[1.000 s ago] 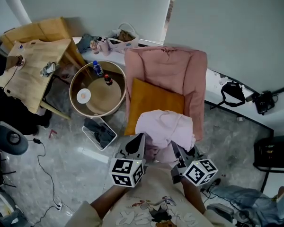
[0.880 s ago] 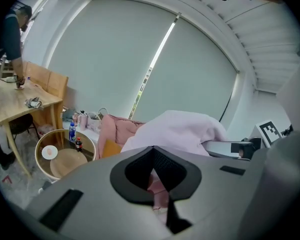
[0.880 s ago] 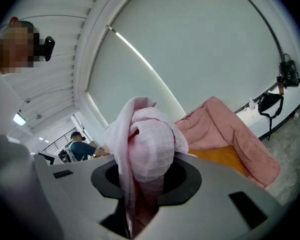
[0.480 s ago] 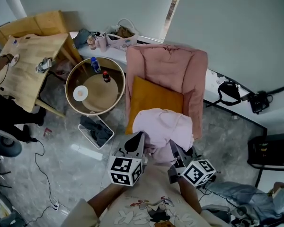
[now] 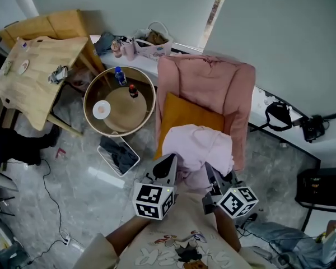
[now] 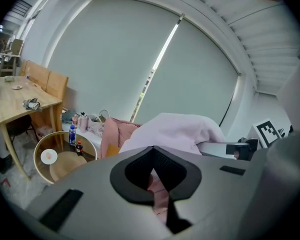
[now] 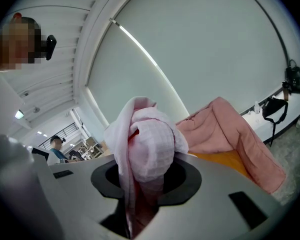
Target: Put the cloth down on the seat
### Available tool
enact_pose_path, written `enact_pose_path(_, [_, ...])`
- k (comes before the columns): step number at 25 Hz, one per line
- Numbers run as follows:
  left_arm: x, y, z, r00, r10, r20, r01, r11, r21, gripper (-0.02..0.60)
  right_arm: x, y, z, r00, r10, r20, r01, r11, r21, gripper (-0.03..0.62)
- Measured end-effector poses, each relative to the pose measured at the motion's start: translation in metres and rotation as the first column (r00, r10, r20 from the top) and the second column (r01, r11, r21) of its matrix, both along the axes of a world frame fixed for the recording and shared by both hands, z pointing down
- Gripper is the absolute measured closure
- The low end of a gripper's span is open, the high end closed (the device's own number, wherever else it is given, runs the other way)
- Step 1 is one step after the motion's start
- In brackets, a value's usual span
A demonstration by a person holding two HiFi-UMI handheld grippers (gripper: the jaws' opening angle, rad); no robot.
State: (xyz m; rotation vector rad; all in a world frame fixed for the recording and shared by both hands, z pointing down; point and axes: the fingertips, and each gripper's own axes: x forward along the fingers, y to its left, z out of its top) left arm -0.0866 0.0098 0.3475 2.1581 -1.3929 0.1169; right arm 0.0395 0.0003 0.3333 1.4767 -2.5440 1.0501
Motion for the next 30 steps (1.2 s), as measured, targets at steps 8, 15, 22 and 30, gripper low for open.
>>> enact_pose_path(8, [0.009,-0.032,-0.003,1.000,0.001,0.007,-0.001,1.000,0.005,0.578,-0.007,-0.039,-0.002,0.999,-0.042,0.015,0.042,0.999,0.006,0.451])
enact_pose_path(15, [0.020,-0.072,0.000,1.000,-0.017,0.021,0.017,1.000,-0.010,0.578,0.007,-0.083,-0.001,0.998,-0.065,0.016,0.065,0.998,0.001,0.451])
enact_pose_path(22, [0.034,-0.114,0.003,0.999,-0.046,0.014,0.046,0.998,-0.043,0.578,0.020,-0.129,0.004,0.996,-0.084,0.030,0.084,0.996,-0.015,0.451])
enact_pose_path(30, [0.043,-0.153,0.029,0.994,-0.086,0.060,0.092,0.990,-0.103,0.578,0.029,-0.169,0.030,0.990,-0.136,0.031,0.137,0.989,-0.049,0.451])
